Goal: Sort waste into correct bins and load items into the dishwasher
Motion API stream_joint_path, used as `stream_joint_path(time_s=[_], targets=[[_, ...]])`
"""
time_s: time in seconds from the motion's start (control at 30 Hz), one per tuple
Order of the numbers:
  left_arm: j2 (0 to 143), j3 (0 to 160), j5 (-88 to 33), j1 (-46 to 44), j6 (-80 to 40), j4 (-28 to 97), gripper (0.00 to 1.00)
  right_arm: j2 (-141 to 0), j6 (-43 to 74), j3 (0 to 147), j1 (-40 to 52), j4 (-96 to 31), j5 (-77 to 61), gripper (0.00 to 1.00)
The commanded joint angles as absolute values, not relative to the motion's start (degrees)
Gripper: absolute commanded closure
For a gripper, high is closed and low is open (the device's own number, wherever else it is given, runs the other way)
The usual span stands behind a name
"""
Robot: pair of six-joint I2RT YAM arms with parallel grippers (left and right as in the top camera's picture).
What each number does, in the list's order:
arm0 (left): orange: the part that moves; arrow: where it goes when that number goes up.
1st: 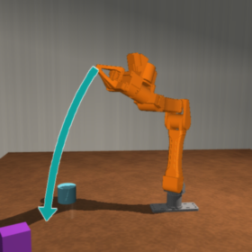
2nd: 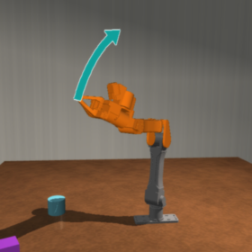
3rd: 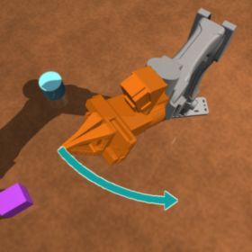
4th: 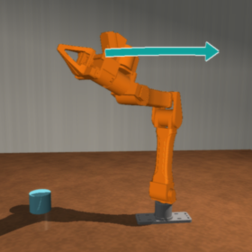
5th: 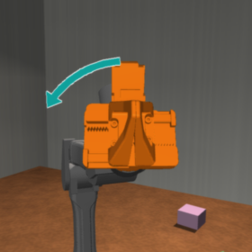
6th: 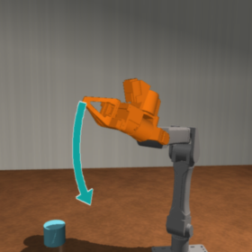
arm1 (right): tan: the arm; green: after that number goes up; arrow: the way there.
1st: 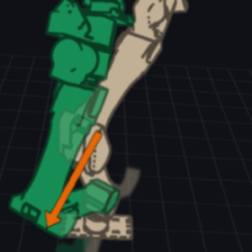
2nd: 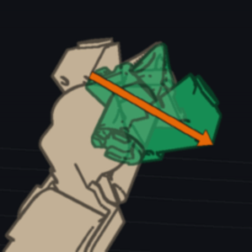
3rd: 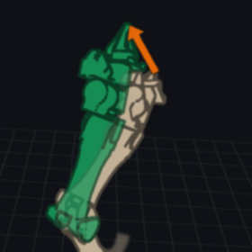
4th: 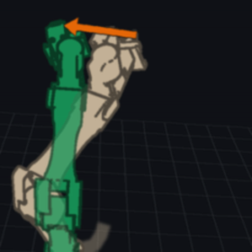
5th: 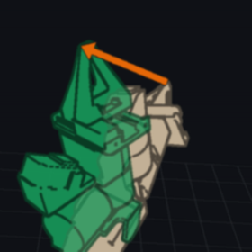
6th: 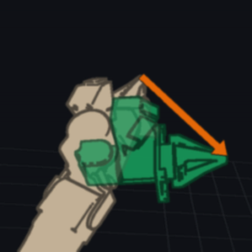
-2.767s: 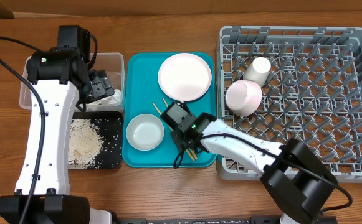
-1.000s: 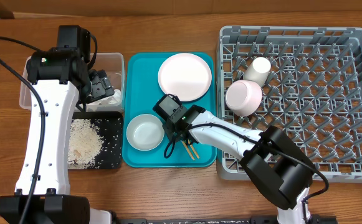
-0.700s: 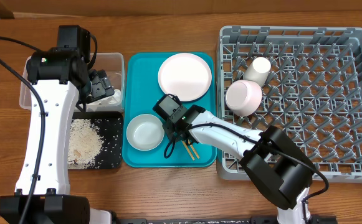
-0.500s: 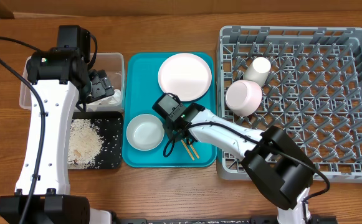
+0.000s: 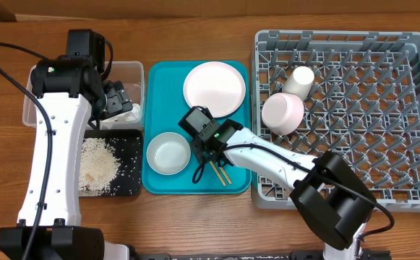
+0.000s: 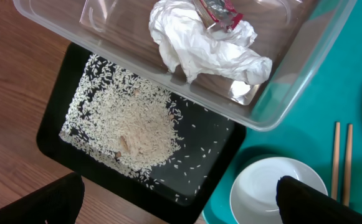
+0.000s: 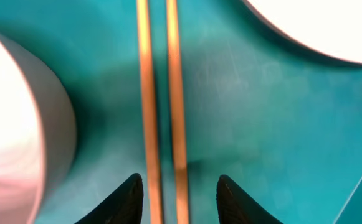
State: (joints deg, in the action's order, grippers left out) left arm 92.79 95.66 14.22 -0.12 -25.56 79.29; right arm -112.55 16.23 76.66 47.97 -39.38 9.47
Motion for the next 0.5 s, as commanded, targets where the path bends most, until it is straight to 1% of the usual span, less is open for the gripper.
stream_joint_path(time_s=[0.0,0.3,0.47], targets=[[92.58,96.25,14.98,-0.03,-25.78,79.22,0.0,-111.31,16.05,76.05,47.48,-38.79,10.52,0.6],[92.58,96.25,14.98,-0.01,-25.78,79.22,0.0,-111.35,16.05,75.59,47.48,-38.37,10.5,0.6],[92.58,96.25,14.98,-0.01,-25.78,79.22,0.0,-111.35,16.05,72.31,47.48,-34.46,10.5,0.6]])
